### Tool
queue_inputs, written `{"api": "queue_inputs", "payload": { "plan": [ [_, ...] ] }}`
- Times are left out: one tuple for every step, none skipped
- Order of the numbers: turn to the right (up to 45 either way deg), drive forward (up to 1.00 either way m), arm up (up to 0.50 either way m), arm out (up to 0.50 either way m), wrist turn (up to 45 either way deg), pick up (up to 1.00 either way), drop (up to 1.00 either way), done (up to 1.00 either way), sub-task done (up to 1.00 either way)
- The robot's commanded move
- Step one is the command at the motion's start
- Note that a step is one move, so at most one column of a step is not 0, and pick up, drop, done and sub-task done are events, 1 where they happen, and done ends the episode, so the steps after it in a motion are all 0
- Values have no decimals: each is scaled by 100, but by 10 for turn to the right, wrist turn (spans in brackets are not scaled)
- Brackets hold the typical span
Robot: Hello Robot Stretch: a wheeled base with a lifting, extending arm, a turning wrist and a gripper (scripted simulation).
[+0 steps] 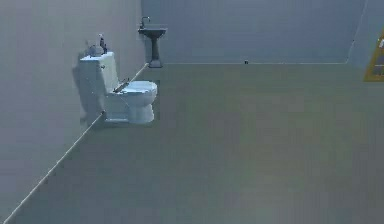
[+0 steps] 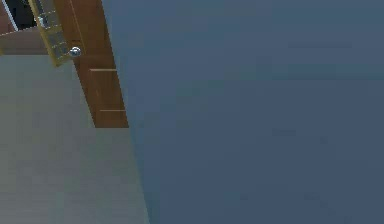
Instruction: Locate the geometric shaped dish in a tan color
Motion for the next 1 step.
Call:
{"api": "queue_inputs", "payload": {
  "plan": [
    [60, 0, 0, 0, 0, 0, 0, 0, 0]
  ]
}}
